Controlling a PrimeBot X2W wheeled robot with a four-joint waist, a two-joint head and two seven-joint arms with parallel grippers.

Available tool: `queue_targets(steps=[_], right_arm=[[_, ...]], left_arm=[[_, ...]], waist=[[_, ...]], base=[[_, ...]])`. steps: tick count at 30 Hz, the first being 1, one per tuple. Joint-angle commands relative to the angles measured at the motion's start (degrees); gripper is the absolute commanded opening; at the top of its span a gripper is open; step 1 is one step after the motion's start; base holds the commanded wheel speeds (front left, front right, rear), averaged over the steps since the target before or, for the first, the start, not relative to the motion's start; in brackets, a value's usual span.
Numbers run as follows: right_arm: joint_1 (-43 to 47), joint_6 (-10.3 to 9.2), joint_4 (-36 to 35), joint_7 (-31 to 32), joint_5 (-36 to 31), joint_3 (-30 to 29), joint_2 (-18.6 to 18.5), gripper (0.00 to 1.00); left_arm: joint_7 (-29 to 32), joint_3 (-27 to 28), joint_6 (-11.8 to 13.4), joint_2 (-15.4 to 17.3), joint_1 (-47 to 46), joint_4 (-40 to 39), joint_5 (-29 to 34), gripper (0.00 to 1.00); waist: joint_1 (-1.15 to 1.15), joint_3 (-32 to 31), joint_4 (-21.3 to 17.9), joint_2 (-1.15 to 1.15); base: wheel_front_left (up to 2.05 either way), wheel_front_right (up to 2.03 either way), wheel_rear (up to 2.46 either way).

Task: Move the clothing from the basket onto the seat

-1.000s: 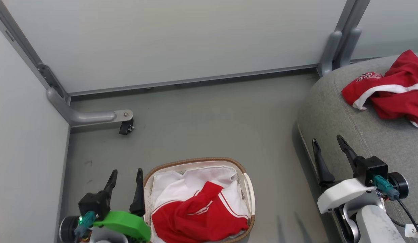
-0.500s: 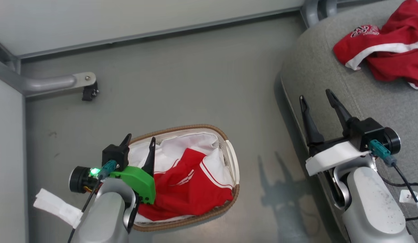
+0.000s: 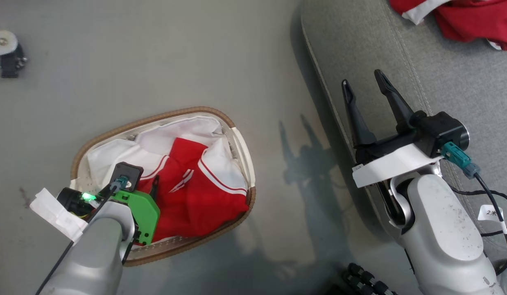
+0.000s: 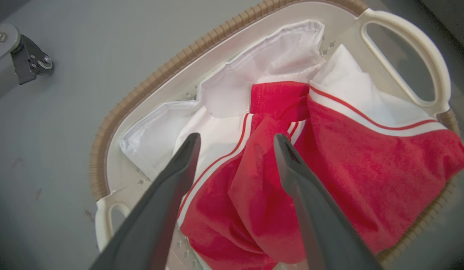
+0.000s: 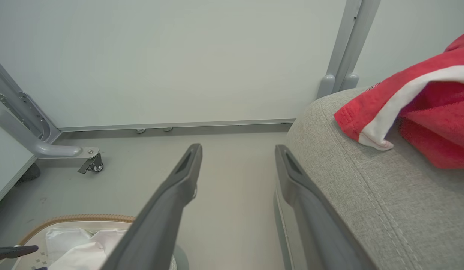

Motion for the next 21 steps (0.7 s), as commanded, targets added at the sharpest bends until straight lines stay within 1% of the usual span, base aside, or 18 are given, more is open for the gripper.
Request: queue_targets(steps=[1,6,11,16,18,21], right_arm=[[-1.16,-0.08,-0.58,-0.15,0.56,0.43,0.01,1.0],[-2.17,-0.08,-1.49,-0.15,2.19,1.15,0.03,1.0],[-2.74,-0.08,-2.3,-0.15,3.27,1.87,0.02,1.0],[-3.37,-0.08,-2.75,-0.15,4.62,2.64,0.01,1.0],[-3.46,-0.08,-2.77,-0.15,5.04,2.99,0.0,1.0],[-3.41,-0.08,-2.69,-0.15,5.35,3.4,-0.01,1.0]], left_arm=[[0.41,-0.43,0.11,1.14,-1.68,0.82,-0.38,1.0],[1.84,-2.33,0.11,2.81,-3.09,3.5,-0.87,1.0],[2.47,-2.95,0.14,4.1,-4.45,5.28,-1.15,1.0],[3.52,-2.98,2.16,5.61,-6.05,6.9,-1.03,1.0],[4.26,-3.32,2.54,5.95,-6.44,7.37,-0.7,1.0],[5.36,-3.64,2.35,5.87,-6.86,7.99,-0.93,1.0]], waist=[[-0.01,7.51,-7.19,0.0],[-0.01,10.21,-9.06,0.0],[-0.01,12.34,-10.24,0.0],[-0.01,13.87,-10.84,0.0],[-0.01,14.18,-10.95,0.0],[-0.01,14.41,-10.96,0.0]], base=[[0.0,0.0,0.0],[0.0,0.0,0.0],[0.0,0.0,0.0],[0.0,0.0,0.0],[0.0,0.0,0.0],[0.0,0.0,0.0]])
